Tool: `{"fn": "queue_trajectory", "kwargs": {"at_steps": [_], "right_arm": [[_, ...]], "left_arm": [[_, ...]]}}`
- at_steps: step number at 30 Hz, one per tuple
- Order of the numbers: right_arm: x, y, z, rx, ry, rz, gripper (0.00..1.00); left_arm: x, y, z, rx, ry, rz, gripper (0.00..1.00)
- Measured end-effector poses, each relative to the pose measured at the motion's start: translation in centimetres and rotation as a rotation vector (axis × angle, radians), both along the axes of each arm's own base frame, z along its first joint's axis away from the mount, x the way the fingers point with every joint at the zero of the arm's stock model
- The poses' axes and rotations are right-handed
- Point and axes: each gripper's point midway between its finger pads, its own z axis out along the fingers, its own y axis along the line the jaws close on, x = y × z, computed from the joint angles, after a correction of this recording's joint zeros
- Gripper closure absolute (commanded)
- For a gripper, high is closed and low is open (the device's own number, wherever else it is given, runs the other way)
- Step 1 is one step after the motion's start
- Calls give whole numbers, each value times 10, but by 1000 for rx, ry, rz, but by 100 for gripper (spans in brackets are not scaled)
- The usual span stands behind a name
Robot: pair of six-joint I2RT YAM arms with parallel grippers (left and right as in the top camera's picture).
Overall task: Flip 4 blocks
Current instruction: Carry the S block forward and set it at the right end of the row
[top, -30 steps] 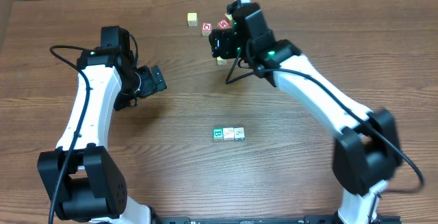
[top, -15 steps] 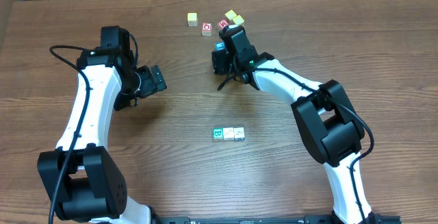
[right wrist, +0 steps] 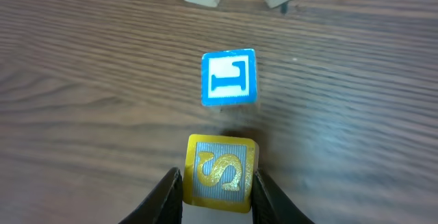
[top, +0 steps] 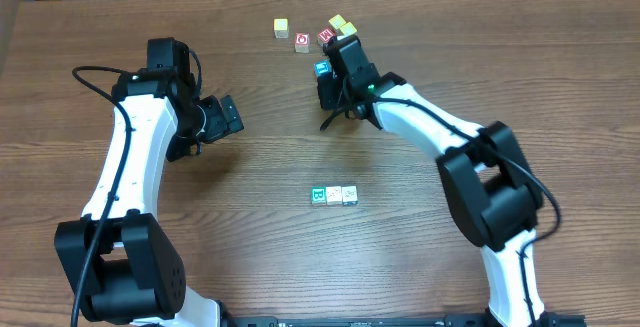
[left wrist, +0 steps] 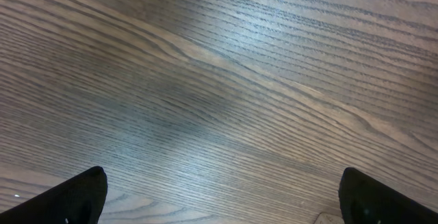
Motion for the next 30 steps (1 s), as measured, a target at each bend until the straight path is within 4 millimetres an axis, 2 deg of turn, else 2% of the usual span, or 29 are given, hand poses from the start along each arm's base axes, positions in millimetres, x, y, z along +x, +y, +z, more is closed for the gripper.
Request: {"fn": "queue_trajectory", "kwargs": {"at_steps": [3,6,9,12,15,18,21,24,30], "right_arm": [[-13,-8,37,-3,3,1,79],[-35,-21,82,-7,12,0,79],[-70,-43,121,-30,54,-4,86],[-111,-68,133,-74,173,-42,89],[-140,-86,126,-122,293,-85,89],[-165,-102,106,-172,417,-145,89],[-178,-107,84,-190,480,-192,89],[-190,-106,55,-190,525,-211,89],[-198,-81,15,-107,520,-168,89]], "left_arm": [[0,0,0,0,0,0,0],[0,0,0,0,0,0,0],[0,0,0,0,0,0,0],[0,0,0,0,0,0,0],[0,0,0,0,0,0,0],[0,0,0,0,0,0,0],[0,0,0,0,-1,0,0],[0,0,0,0,0,0,0],[0,0,0,0,0,0,0]]}}
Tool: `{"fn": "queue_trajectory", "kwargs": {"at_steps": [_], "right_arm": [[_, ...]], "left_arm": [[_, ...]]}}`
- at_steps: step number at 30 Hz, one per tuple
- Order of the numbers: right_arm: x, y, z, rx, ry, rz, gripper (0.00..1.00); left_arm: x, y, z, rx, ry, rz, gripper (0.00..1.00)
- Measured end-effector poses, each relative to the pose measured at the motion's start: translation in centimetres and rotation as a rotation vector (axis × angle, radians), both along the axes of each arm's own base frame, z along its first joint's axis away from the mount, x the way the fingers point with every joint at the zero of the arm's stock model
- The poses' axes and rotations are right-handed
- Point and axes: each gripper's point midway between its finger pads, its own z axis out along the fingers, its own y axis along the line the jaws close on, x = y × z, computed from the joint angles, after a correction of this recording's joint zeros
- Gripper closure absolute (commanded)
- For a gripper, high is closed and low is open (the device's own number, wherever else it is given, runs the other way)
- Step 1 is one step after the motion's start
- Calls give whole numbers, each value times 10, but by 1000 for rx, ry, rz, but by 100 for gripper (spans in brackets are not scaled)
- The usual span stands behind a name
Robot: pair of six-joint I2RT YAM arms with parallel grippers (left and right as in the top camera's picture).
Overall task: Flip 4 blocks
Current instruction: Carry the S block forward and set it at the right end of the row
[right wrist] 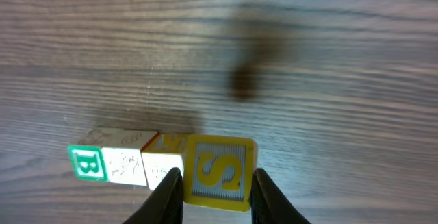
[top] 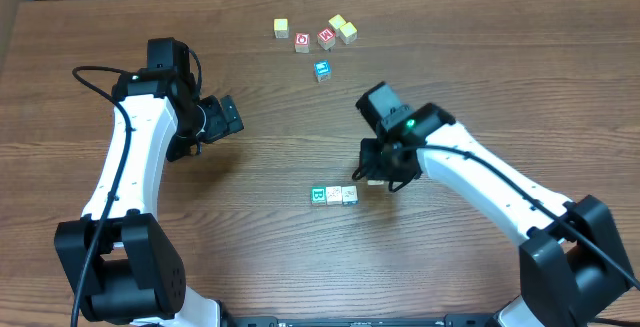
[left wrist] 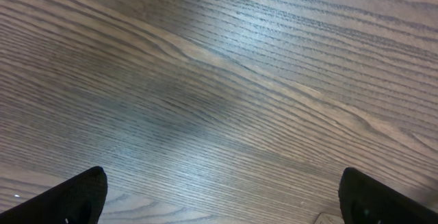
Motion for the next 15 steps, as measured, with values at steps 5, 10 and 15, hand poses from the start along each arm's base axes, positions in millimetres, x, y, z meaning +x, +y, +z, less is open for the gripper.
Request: {"fn": "queue_trajectory", "kwargs": {"at_steps": [5,10,15], "right_arm": [[-13,5,-25,17,5,19,88],[-15,5,-30,20,8,20,74],[-14,6,-29,26,6,19,68]], "left_arm": [[0,0,0,0,0,0,0],[0,0,0,0,0,0,0],[0,0,0,0,0,0,0]]}}
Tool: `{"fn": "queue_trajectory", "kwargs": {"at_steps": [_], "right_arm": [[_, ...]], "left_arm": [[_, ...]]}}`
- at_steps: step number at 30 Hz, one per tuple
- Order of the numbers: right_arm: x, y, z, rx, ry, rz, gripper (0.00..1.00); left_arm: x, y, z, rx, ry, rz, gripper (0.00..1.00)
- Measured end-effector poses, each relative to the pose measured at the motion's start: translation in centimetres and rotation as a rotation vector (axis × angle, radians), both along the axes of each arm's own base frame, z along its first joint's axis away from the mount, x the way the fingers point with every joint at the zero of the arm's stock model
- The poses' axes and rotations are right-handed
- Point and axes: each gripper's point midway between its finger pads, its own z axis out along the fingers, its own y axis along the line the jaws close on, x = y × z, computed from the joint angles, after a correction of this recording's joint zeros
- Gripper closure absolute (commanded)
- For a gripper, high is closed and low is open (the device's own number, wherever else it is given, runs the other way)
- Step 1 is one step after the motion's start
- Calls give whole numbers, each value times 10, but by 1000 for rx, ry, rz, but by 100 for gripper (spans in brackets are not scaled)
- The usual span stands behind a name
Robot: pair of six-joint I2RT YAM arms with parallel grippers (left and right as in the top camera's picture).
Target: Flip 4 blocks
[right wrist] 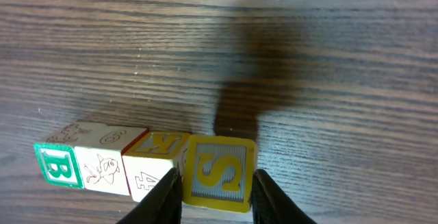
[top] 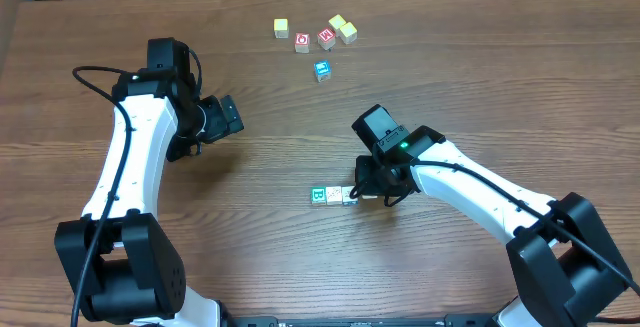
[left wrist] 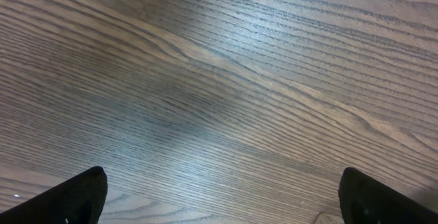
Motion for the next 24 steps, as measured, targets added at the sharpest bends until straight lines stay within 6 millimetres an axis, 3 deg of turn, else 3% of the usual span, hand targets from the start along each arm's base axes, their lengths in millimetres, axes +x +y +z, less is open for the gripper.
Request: {"fn": "queue_trajectory", "kwargs": {"at_steps": [4,10,16,21,24], "right_arm": [[-1,1,0,5,4,1,66],[-6,6,1,38,33,11,52],[-11,7,1,45,57,14,51],[-14,0,4,28,92,1,59],[-11,-10,11,15,114,-32,79]], "left_arm": [[0,0,0,0,0,0,0],[0,0,0,0,0,0,0],[0,0,0,0,0,0,0],[0,0,0,0,0,0,0],[0,0,0,0,0,0,0]]}}
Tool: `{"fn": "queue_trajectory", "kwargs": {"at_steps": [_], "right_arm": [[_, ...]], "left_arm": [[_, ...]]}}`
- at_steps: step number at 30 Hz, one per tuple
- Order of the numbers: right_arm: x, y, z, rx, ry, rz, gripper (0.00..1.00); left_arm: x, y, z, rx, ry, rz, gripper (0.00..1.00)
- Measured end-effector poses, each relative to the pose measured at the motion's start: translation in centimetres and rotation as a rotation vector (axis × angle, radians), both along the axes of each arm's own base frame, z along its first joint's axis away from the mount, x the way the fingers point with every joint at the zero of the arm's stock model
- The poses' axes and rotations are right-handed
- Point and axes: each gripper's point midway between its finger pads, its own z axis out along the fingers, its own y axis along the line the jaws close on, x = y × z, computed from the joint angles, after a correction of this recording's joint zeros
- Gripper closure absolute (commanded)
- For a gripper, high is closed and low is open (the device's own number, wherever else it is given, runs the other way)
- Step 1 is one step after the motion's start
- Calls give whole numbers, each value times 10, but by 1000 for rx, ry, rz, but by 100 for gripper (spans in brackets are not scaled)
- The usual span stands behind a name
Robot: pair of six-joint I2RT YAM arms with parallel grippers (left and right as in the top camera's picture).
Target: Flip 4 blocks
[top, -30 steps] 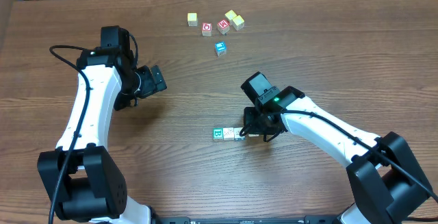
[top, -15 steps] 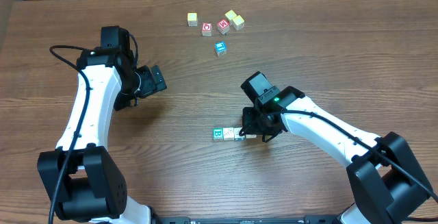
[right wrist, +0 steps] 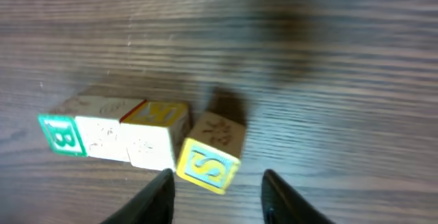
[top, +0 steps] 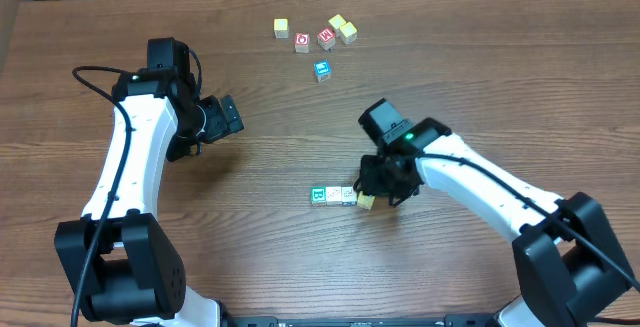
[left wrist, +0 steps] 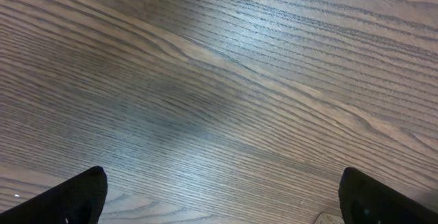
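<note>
A row of three blocks lies mid-table: a green B block [right wrist: 61, 133], a white picture block [right wrist: 102, 138] and a yellow-topped block [right wrist: 159, 136]. A yellow S block [right wrist: 209, 162] sits tilted at the row's right end [top: 366, 202], free of the fingers. My right gripper [right wrist: 219, 200] is open just above it, fingers apart on either side [top: 385, 179]. My left gripper [left wrist: 219, 207] is open over bare wood at the left [top: 225, 117], with nothing between its fingers.
Several loose blocks lie at the back: a blue one [top: 321, 70], two red ones [top: 302, 42] [top: 326, 37] and yellow ones [top: 281, 28] [top: 343, 29]. The left arm [top: 130, 157] stretches along the left side of the wooden table [top: 500, 87].
My right gripper has opened and let go of the yellow S block. The block now rests tilted against the right end of the row. The left arm has not moved.
My right gripper held the S block near the blue block at the back. Then it held it over mid-table beside the row of three, then low at the row's right end. Now it is open and the block lies there.
</note>
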Motion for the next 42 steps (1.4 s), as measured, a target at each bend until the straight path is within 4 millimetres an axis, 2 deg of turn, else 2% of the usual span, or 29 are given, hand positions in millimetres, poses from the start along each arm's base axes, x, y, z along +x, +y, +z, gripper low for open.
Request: {"fn": "queue_trajectory", "kwargs": {"at_steps": [2,4,7,20,27,42], "right_arm": [[0,-10,2,-16,26,-28,91],[-4,-18,2,-34,57,-48,96],[-8,-21,1,-46,82,-80,96],[-26,2,-27,-26,77,-180,96],[-15,-2,-29,-52,21,-217,96],[-12,-9,-30,-74,8,-203,96]], "left_arm": [[0,0,0,0,0,0,0],[0,0,0,0,0,0,0],[0,0,0,0,0,0,0],[0,0,0,0,0,0,0],[0,0,0,0,0,0,0],[0,0,0,0,0,0,0]]}}
